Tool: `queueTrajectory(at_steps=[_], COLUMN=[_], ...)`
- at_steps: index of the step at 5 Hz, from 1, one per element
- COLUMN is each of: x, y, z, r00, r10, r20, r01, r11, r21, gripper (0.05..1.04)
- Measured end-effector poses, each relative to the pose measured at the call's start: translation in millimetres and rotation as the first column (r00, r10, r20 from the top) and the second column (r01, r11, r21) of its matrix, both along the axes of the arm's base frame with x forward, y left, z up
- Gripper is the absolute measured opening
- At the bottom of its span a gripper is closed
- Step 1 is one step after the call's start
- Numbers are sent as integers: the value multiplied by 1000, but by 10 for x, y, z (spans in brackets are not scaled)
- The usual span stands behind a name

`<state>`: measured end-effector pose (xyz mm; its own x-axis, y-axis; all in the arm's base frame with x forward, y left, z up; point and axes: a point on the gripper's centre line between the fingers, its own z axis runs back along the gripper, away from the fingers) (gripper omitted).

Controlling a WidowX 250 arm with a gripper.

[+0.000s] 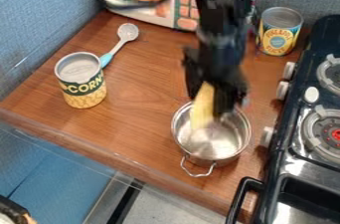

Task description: Take the cheese from the pot and place it on the right side of the ladle

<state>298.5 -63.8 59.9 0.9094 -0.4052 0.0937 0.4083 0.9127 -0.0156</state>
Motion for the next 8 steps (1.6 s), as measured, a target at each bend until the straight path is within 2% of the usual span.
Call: queueTrajectory(at_steps=[1,2,3,4,5,6,7,8], x=[261,606,929,1089,1146,1107,1130,1197], y=[227,497,792,1061,1303,1468,1551,1582], z=[320,391,313,216,62,-158,-406,-484], r00=[996,986,974,963,954,949,946,946], r10=[76,147,205,253,290,313,324,325], r20=[47,77,94,95,82,46,-2,-12], r01=[-73,-143,-204,-256,-295,-316,-320,-319], r11=[996,988,979,967,953,941,936,934], r21=[-55,-51,-14,19,72,121,145,158], gripper=[672,672,672,672,671,671,671,671])
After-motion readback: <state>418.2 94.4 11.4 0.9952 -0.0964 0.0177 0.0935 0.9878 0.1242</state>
